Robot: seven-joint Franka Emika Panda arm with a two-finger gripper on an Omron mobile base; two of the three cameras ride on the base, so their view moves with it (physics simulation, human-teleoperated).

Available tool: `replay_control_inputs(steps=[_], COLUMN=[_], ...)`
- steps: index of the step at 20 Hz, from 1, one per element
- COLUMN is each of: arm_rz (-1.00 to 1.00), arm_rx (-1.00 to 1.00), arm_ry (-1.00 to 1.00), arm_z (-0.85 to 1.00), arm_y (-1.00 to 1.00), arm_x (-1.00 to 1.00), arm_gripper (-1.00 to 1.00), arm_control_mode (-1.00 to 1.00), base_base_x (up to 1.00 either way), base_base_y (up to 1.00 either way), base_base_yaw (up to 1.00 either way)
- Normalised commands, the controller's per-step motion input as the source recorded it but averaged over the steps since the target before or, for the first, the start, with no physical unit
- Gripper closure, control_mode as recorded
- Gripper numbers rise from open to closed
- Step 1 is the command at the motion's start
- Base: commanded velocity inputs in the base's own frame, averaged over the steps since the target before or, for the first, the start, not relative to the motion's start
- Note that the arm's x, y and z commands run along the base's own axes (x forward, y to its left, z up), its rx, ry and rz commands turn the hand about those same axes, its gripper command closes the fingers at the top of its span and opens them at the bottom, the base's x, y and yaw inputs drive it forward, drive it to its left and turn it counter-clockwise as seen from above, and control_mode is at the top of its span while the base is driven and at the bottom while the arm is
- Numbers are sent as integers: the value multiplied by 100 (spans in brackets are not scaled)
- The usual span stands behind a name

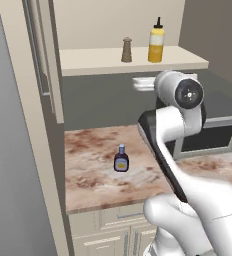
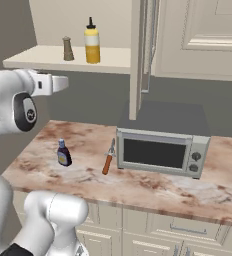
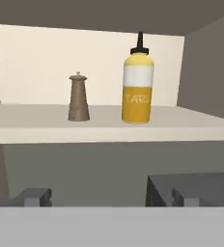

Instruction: There are various items on the counter. Only move the condiments/shakers into the cabinet.

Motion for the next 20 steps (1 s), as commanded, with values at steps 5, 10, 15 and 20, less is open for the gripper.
replay_control_inputs(steps=[5,10,15,20], arm_rz=[5,14,26,30], arm_rx=[10,2,0,0], arm_ry=[38,29,41,35], arm_z=[0,-42,-92,-97], arm_y=[-16,-15,0,0], arm_x=[-17,7,0,0], arm_gripper=[-100,-100,-100,-100], arm_control_mode=[-100,-100,-100,-100], base_base_x=[0,0,0,0], base_base_y=[0,0,0,0], base_base_yaw=[0,0,0,0])
